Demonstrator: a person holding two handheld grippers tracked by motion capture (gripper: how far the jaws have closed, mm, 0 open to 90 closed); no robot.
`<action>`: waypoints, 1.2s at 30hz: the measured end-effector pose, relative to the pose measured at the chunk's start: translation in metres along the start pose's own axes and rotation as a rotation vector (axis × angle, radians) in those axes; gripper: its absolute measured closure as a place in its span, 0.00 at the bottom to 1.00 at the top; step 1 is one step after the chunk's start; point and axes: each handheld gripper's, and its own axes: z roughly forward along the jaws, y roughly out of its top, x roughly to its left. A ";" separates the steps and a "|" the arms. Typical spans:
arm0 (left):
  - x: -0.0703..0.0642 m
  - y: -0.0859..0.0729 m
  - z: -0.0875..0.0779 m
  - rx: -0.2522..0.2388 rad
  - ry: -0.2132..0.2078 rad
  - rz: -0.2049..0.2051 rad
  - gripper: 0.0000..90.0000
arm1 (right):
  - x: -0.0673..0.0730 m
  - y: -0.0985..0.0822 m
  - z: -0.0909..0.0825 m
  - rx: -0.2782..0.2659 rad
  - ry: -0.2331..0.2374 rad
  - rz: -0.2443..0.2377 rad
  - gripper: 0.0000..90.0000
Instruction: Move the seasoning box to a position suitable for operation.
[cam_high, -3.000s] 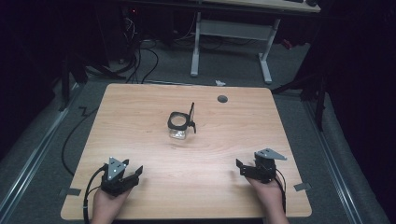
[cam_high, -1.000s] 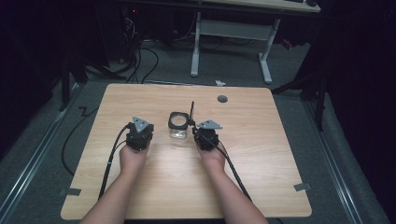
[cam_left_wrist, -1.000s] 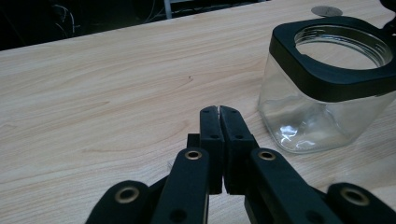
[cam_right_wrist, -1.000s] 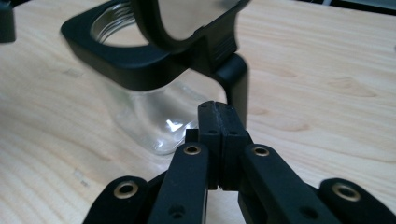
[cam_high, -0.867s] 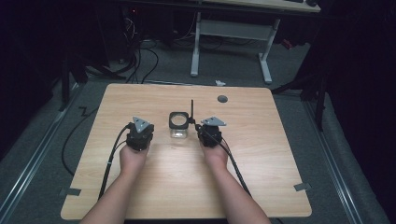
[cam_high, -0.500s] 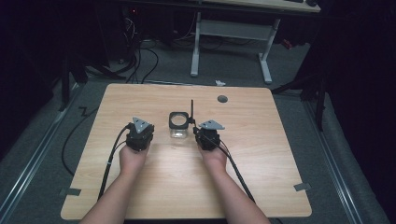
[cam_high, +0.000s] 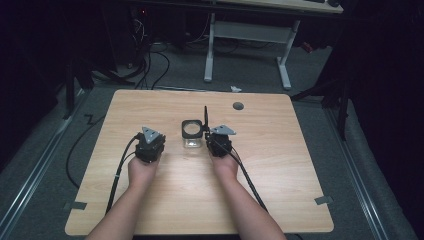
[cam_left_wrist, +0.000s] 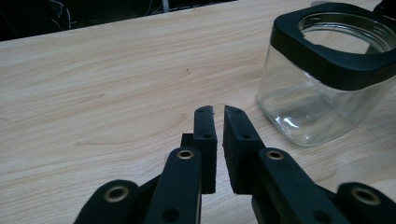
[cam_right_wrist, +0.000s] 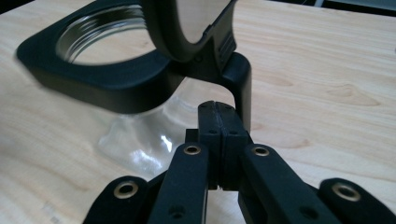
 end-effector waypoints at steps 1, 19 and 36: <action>0.000 0.000 0.000 -0.001 0.000 0.000 0.93 | -0.003 0.001 0.001 -0.003 -0.006 0.007 1.00; -0.012 0.033 0.067 -0.026 -0.047 0.018 1.00 | -0.018 -0.003 -0.022 0.029 0.011 -0.016 1.00; -0.063 0.022 0.053 -0.031 -0.230 0.122 1.00 | -0.036 -0.013 -0.040 0.032 -0.030 -0.007 1.00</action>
